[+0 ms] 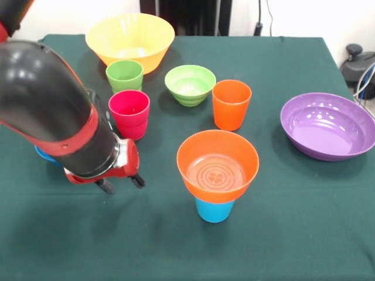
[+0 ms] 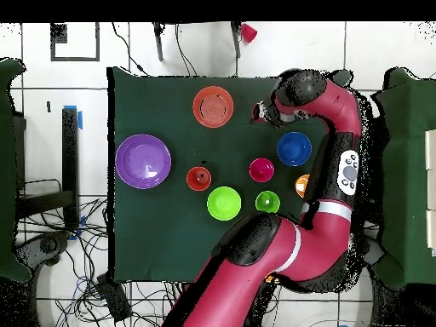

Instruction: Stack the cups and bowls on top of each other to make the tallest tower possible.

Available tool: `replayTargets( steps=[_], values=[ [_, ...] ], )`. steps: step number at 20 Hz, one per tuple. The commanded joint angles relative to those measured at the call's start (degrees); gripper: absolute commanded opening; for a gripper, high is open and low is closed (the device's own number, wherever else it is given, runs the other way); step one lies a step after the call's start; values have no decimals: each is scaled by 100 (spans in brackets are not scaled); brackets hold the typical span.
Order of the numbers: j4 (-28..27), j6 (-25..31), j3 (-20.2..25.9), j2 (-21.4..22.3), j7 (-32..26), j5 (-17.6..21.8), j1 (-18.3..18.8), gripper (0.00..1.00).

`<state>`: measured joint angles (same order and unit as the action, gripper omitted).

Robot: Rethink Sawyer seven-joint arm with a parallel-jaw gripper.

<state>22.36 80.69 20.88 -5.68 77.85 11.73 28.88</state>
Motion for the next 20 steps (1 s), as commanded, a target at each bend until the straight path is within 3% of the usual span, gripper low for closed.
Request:
replayTargets(
  steps=[1,7,20],
  values=[
    [371,-599,-31,-510,357,254,71,100],
    [688,-1101,-4,-529,-48,92,168,100],
    [850,-517,-347,9,112,103,13,100]
  ],
)
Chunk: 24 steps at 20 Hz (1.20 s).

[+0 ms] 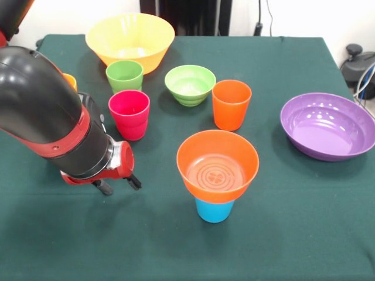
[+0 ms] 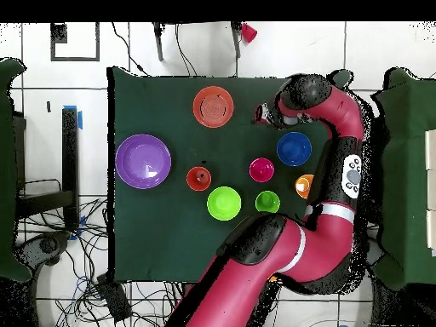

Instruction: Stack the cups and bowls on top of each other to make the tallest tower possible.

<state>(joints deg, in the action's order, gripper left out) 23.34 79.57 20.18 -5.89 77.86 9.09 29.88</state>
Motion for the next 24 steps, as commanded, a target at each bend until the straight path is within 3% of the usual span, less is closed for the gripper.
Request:
replayTargets(
  steps=[1,4,10,16,24],
  values=[
    [713,-335,-275,47,129,349,-101,100],
    [696,-278,-197,130,177,201,-154,100],
    [252,391,-315,197,-84,335,-290,100],
    [1583,-8,-832,1306,187,205,-443,100],
    [2335,-314,-1248,2092,218,280,-637,100]
  ],
)
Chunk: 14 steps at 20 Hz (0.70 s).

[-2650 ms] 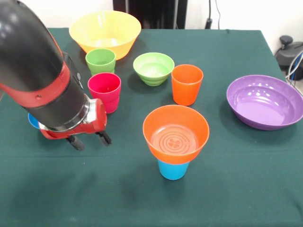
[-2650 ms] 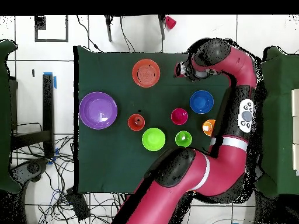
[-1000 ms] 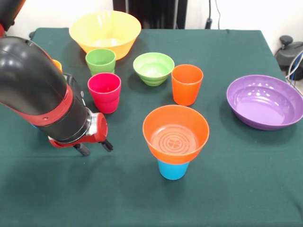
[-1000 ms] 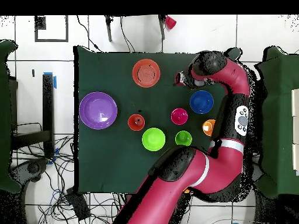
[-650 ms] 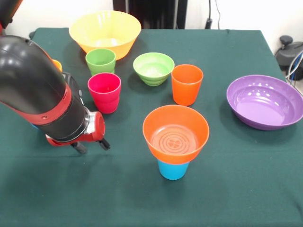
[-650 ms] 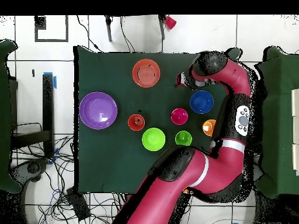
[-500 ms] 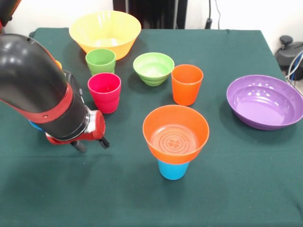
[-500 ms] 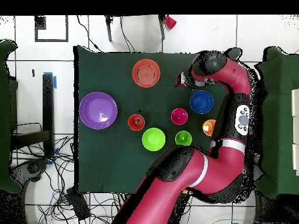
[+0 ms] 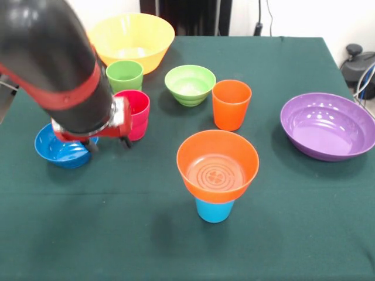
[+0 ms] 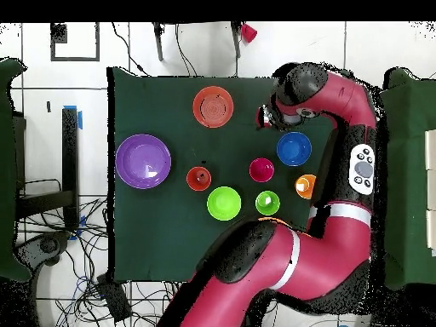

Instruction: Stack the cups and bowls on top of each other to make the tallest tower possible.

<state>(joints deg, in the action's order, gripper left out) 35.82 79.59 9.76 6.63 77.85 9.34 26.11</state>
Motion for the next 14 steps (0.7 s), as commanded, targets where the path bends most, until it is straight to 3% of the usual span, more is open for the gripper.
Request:
replayTargets(
  steps=[1,4,8,14],
  values=[
    [1009,-274,-185,796,255,221,-263,100],
    [1191,-385,-201,897,322,149,-249,100],
    [542,-192,-250,509,298,292,-339,100],
    [437,-102,-345,363,214,336,-318,100]
  ],
)
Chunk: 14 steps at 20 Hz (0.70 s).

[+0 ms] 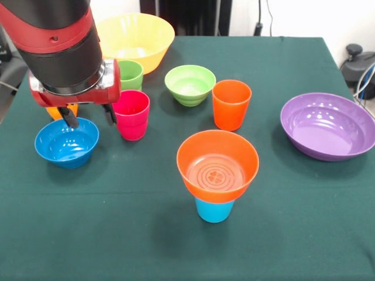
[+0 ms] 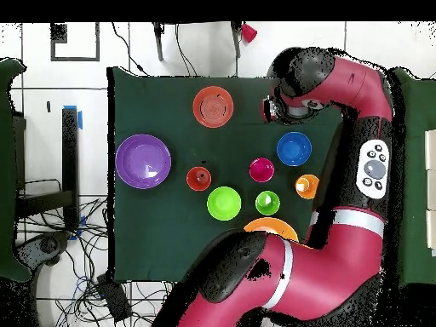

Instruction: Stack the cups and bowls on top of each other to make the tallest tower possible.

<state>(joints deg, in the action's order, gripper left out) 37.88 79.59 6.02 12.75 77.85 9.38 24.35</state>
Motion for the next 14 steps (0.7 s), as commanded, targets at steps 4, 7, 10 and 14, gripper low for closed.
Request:
replayTargets(
  steps=[4,7,10,14],
  values=[
    [577,-451,-28,-74,80,339,-147,100],
    [1035,-884,-96,144,5,342,-113,100],
    [1448,-1321,-218,345,105,410,-152,100],
    [1749,-1574,-266,491,216,373,-226,100]
  ],
)
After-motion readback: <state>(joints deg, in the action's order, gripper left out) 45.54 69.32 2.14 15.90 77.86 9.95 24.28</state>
